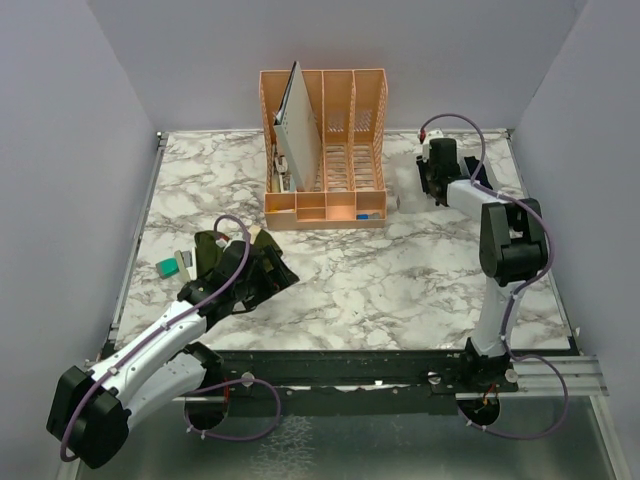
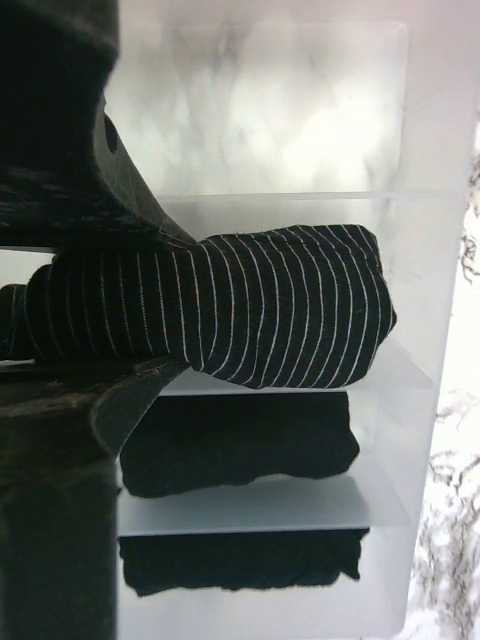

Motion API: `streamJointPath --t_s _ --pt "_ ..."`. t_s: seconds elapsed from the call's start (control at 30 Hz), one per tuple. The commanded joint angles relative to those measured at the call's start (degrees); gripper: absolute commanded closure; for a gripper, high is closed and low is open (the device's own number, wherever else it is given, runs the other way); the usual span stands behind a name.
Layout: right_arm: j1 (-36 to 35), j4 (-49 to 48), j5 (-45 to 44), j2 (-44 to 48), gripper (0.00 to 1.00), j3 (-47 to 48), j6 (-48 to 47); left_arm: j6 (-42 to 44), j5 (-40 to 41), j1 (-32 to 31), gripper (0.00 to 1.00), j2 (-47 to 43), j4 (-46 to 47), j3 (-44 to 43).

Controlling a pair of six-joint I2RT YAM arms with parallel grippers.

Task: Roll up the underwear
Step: Place the underwear in the storage box.

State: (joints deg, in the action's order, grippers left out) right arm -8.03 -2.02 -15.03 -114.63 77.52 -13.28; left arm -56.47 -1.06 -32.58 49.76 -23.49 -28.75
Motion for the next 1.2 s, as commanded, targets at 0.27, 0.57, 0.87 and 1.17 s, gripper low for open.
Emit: streamJointPath --t_s 0.27,0.57,0.87,1.17 --pt "1.72 1.23 5.42 -6.01 0.8 3.82 1.04 1.0 -1.82 1.01 0.03 0.36 -0.86 1.45" --pt "2.32 4.14 7.76 -2.86 0.51 5.18 0.59 0.86 -2.69 1.37 0.03 1.61 0.46 2.59" --pt "2.34 7.08 11.37 2.03 0.39 8.81 0.33 0.56 -3.67 1.55 0.03 2.24 2.1 3.4" --pt "2.87 9.53 13.32 -1.25 0.46 9.94 1.82 0.4 -4.44 1.64 0.03 2.1 2.52 4.29"
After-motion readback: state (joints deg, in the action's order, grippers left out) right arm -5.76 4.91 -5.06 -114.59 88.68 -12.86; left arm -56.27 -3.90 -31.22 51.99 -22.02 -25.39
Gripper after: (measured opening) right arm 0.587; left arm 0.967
